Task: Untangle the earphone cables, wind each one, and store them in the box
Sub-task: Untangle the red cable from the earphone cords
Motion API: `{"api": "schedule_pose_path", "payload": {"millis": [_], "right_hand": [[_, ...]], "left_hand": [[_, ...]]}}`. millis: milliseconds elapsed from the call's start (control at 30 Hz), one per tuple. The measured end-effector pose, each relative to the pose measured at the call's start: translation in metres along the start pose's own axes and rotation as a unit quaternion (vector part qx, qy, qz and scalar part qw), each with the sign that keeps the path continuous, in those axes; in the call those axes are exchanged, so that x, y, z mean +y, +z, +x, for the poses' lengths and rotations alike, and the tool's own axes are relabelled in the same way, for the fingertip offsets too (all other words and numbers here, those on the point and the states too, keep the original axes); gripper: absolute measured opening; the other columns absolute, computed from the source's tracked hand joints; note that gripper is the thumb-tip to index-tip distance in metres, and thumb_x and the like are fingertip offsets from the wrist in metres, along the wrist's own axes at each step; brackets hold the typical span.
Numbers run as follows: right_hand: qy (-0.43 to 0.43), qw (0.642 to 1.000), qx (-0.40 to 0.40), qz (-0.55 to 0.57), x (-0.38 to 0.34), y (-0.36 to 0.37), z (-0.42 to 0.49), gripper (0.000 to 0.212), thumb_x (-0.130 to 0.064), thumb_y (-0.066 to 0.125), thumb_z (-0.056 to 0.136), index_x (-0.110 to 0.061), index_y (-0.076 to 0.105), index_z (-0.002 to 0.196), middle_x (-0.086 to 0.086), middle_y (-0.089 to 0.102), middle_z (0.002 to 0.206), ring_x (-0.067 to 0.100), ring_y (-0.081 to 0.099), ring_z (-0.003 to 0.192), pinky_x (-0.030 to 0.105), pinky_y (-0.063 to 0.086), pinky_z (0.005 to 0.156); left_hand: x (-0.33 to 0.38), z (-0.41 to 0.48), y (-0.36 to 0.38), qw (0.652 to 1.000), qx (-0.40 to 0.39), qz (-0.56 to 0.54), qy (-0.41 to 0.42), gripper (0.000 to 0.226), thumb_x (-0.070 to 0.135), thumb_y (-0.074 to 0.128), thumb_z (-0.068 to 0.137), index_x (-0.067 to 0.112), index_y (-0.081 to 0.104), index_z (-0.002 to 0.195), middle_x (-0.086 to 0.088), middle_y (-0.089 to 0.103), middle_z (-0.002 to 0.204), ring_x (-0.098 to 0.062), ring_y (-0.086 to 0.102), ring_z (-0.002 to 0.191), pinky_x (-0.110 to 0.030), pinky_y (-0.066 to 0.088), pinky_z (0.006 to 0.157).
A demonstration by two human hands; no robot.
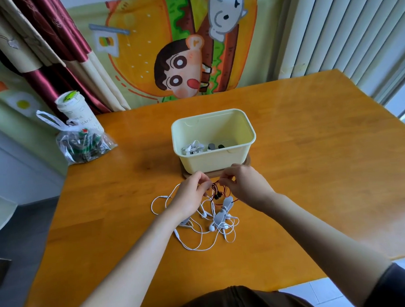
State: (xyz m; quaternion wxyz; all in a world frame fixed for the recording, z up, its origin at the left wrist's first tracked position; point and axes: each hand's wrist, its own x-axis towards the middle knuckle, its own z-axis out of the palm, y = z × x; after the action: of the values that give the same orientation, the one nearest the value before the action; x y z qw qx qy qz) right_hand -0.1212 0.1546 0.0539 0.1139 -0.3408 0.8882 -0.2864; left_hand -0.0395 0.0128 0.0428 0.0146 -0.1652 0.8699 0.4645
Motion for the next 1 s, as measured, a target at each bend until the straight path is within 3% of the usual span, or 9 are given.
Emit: {"api": "schedule_pose_path", "payload": {"millis": [100,233,333,467,533,667,767,867,1000], "right_hand": [[0.011,1.000,0.004,-0.004,-0.002,0.000,0.000,0.016,-0.025,0.057,0.093,-0.015,0.069,0.096,0.000,0.062,0.097,0.021,0.059,0.082,0.039,0.052,0.069],[0.016,0.999,0.021,-0.025,-0.004,-0.003,-0.001,0.020,-0.027,0.054,0.094,-0.014,0.067,0.102,-0.002,0.059,0.102,0.020,0.057,0.083,0.031,0.046,0.063],[0.022,0.999,0.025,-0.042,-0.003,-0.003,-0.001,0.022,-0.028,0.051,0.096,-0.014,0.066,0.104,0.000,0.060,0.105,0.021,0.058,0.086,0.032,0.047,0.065],[0.020,0.999,0.031,-0.040,-0.003,-0.002,0.000,0.019,-0.027,0.050,0.097,-0.015,0.063,0.103,0.000,0.065,0.103,0.022,0.060,0.088,0.032,0.048,0.065],[0.007,1.000,0.015,0.012,-0.003,-0.003,-0.001,0.016,-0.024,0.053,0.095,-0.016,0.062,0.105,-0.001,0.067,0.101,0.019,0.062,0.089,0.032,0.051,0.071],[-0.043,0.997,-0.017,0.056,-0.005,-0.002,-0.005,0.018,-0.021,0.058,0.092,-0.014,0.066,0.106,-0.004,0.067,0.095,-0.002,0.051,0.067,0.012,0.038,0.061],[-0.050,0.997,-0.009,0.058,-0.005,-0.002,-0.006,0.016,-0.023,0.060,0.091,-0.012,0.068,0.101,-0.007,0.062,0.085,-0.005,0.046,0.060,0.011,0.035,0.055],[-0.040,0.998,-0.002,0.058,-0.004,-0.003,-0.005,0.016,-0.025,0.060,0.091,-0.013,0.067,0.098,-0.009,0.060,0.082,-0.002,0.048,0.060,0.011,0.036,0.054],[-0.016,0.998,0.005,0.063,-0.002,-0.004,-0.003,0.016,-0.025,0.058,0.093,-0.012,0.065,0.099,-0.009,0.060,0.083,-0.003,0.048,0.060,0.010,0.037,0.053]], "left_hand": [[-0.001,0.000,0.003,1.000,-0.004,0.002,-0.004,0.008,0.019,0.044,0.100,0.017,0.051,0.096,0.008,0.052,0.084,-0.009,0.051,0.080,-0.014,0.039,0.066],[-0.002,0.001,0.002,0.999,0.034,0.004,0.019,0.012,0.014,0.050,0.097,0.016,0.053,0.086,0.006,0.049,0.089,-0.013,0.050,0.090,-0.007,0.037,0.069],[-0.001,0.003,0.001,0.998,0.045,0.027,0.030,0.015,0.011,0.048,0.098,0.015,0.051,0.083,0.008,0.045,0.087,-0.013,0.046,0.092,-0.011,0.034,0.071],[0.002,0.001,0.002,0.999,0.047,0.008,0.024,0.013,0.013,0.042,0.101,0.014,0.049,0.089,0.006,0.052,0.081,-0.012,0.049,0.079,-0.011,0.037,0.062],[0.007,-0.002,0.002,0.998,0.060,-0.018,0.027,0.014,0.013,0.042,0.101,0.011,0.050,0.090,0.003,0.055,0.074,-0.010,0.051,0.070,-0.010,0.038,0.057],[0.014,-0.002,0.003,0.996,0.077,-0.044,0.031,0.013,0.013,0.042,0.101,0.010,0.050,0.091,0.002,0.057,0.071,-0.010,0.054,0.066,-0.015,0.040,0.058],[0.011,-0.002,0.004,0.995,0.086,-0.030,0.039,0.009,0.013,0.044,0.100,0.010,0.050,0.093,-0.001,0.057,0.082,-0.011,0.053,0.075,-0.012,0.039,0.061],[0.006,-0.003,0.005,0.988,0.144,-0.007,0.058,0.007,0.009,0.054,0.095,0.014,0.049,0.092,0.000,0.047,0.095,-0.011,0.047,0.088,-0.004,0.037,0.072],[0.008,-0.006,0.003,0.990,0.124,0.012,0.059,0.006,0.019,0.057,0.093,0.020,0.056,0.088,0.012,0.051,0.088,-0.012,0.048,0.093,-0.011,0.036,0.076]]}}
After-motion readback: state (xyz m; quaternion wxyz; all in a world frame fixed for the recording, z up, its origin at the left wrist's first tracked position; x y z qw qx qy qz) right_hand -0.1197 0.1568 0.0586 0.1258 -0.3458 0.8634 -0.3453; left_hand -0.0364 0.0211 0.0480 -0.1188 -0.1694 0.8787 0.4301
